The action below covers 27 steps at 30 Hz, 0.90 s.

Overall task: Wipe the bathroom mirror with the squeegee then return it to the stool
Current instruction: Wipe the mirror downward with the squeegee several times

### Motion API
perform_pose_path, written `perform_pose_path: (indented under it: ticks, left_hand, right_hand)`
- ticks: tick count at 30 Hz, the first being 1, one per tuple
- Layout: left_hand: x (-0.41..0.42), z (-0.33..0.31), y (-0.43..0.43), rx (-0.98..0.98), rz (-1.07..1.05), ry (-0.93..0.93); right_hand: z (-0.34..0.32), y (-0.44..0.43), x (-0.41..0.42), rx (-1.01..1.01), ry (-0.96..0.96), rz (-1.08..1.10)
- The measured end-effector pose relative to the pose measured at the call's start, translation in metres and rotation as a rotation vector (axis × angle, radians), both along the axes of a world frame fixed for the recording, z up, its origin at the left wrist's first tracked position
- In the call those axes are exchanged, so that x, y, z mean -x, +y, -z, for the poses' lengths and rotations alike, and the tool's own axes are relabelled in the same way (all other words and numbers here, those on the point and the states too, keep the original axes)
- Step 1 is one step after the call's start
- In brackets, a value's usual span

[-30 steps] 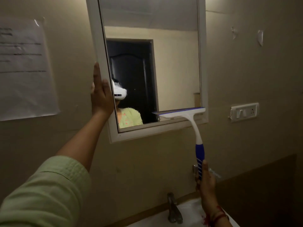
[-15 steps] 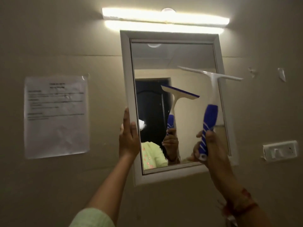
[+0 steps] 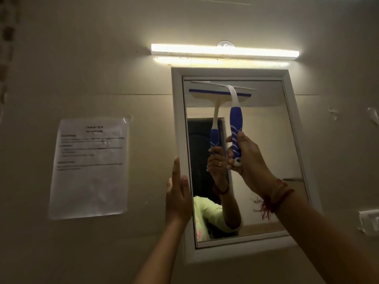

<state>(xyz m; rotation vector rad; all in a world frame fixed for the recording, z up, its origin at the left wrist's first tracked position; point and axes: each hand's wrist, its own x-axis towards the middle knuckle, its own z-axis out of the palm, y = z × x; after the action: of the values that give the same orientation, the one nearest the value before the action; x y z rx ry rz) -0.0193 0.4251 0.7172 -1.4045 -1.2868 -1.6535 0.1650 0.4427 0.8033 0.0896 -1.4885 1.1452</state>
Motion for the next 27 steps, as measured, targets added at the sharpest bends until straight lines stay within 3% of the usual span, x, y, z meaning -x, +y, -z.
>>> perform_pose_path:
  ticks: [8,15,27]
  left_hand:
    - [-0.001,-0.001,-0.002,-0.011,0.007,-0.013]
    - [-0.001,-0.001,-0.002,-0.012,-0.023,0.018]
    - [-0.003,-0.001,-0.005,-0.024,-0.021,0.0]
  right_hand:
    - [-0.021,-0.003,0.016,0.025,0.0,-0.029]
    - [-0.028,0.006,0.013,-0.034,-0.028,0.166]
    - [-0.025,0.017,0.016,-0.011,-0.063,0.193]
